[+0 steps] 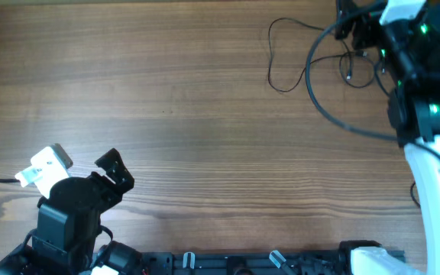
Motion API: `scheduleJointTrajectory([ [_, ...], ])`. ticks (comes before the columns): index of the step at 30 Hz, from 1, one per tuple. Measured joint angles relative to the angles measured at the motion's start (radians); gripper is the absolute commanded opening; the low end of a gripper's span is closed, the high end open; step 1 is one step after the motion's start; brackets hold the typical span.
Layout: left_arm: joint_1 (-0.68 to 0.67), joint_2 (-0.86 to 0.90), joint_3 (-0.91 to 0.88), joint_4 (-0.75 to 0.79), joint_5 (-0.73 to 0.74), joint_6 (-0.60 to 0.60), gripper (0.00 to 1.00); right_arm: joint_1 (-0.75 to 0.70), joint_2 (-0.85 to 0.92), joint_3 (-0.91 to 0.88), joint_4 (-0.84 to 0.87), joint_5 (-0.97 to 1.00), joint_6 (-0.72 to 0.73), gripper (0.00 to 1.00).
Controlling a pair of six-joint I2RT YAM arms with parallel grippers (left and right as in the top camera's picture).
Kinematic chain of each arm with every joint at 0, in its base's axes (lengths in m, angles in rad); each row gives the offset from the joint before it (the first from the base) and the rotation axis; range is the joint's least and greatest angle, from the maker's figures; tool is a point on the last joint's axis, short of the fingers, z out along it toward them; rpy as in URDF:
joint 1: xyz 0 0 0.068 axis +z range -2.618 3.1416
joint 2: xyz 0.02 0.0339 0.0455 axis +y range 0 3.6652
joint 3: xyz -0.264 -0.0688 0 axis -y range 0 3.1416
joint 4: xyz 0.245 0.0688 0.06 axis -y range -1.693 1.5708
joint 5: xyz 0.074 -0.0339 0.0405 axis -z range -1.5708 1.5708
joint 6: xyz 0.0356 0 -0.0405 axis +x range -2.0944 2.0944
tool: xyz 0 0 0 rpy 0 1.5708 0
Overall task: Untangle cables
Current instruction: 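Release the cable at the upper right and raise the right gripper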
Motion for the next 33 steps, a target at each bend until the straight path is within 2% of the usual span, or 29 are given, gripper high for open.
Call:
scheduleJointTrajectory([
  [12,0.000,0.000,0.000,0.000,0.000,0.000,1.00,0.000,-0.414,-0.220,0.006,-0.003,0.003,1.00],
  [17,0.000,0.000,0.000,0.000,0.000,0.000,1.00,0.000,-0.593,-0.236,-0.085,-0.007,0.003,1.00],
  [24,0.000,0.000,0.000,0.000,0.000,0.000,1.00,0.000,-0.821,-0.236,-0.100,-0.008,0.003,1.00],
  [33,0.000,0.000,0.000,0.000,0.000,0.000,1.00,0.000,-0.972,-0.238,-0.119,-0.018,0.003,1.00],
])
